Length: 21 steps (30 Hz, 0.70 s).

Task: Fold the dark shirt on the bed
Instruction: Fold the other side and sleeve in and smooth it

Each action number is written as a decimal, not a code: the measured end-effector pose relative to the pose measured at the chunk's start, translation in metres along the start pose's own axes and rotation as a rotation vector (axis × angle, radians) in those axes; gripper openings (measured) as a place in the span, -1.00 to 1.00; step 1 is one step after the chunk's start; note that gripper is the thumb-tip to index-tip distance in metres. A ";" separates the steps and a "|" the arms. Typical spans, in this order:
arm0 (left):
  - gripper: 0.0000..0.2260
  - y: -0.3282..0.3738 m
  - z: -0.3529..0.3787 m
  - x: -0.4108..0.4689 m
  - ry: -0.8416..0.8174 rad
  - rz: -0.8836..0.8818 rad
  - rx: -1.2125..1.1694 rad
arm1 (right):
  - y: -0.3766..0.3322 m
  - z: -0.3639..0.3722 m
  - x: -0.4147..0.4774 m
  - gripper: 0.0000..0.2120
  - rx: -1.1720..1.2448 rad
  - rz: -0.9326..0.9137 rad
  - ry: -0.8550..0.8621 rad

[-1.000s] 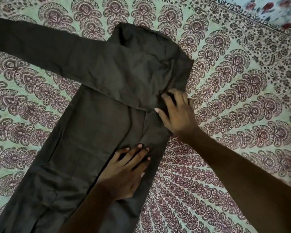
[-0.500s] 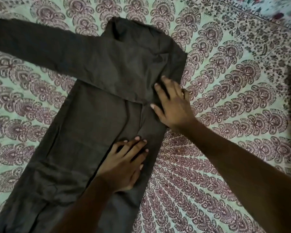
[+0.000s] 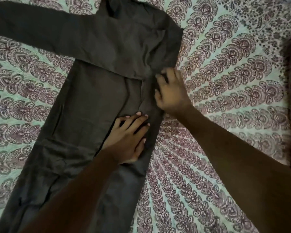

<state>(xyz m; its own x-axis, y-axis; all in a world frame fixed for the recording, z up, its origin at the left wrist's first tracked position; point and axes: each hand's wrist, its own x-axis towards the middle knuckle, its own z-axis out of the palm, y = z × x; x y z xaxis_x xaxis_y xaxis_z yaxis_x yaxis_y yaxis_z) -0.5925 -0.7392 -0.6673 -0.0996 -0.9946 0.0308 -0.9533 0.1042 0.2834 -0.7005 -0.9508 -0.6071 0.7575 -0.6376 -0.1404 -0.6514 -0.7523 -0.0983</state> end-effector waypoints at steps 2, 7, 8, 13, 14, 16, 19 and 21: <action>-0.57 0.002 -0.007 -0.001 -0.017 -0.004 0.005 | -0.014 0.007 -0.031 -0.50 -0.025 -0.061 -0.024; -0.60 0.009 -0.025 -0.028 -0.058 0.048 -0.013 | -0.036 0.023 -0.081 -0.46 -0.089 -0.119 -0.078; -0.55 0.010 -0.027 -0.039 -0.088 0.065 -0.010 | -0.039 0.026 -0.087 -0.44 -0.095 -0.116 -0.092; -0.30 0.026 -0.038 -0.139 -0.274 0.101 0.046 | -0.080 0.039 -0.137 -0.36 -0.046 -0.095 -0.122; -0.27 0.029 -0.039 -0.159 -0.294 0.095 0.046 | -0.091 0.042 -0.149 -0.35 -0.037 -0.088 -0.122; -0.25 0.036 -0.039 -0.192 -0.316 0.071 0.035 | -0.112 0.051 -0.175 -0.34 -0.021 -0.068 -0.124; -0.26 0.046 -0.042 -0.226 -0.329 0.032 0.022 | -0.146 0.063 -0.215 -0.32 -0.003 -0.016 -0.142; -0.28 0.053 -0.045 -0.240 -0.333 -0.007 -0.007 | -0.165 0.071 -0.241 -0.32 0.012 0.024 -0.142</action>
<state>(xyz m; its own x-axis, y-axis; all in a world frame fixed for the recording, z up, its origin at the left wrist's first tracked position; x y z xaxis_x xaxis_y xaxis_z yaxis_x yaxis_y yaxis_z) -0.6064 -0.4951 -0.6163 -0.1819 -0.9410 -0.2853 -0.9524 0.0965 0.2892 -0.7788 -0.6610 -0.6272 0.7284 -0.6251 -0.2803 -0.6705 -0.7345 -0.1044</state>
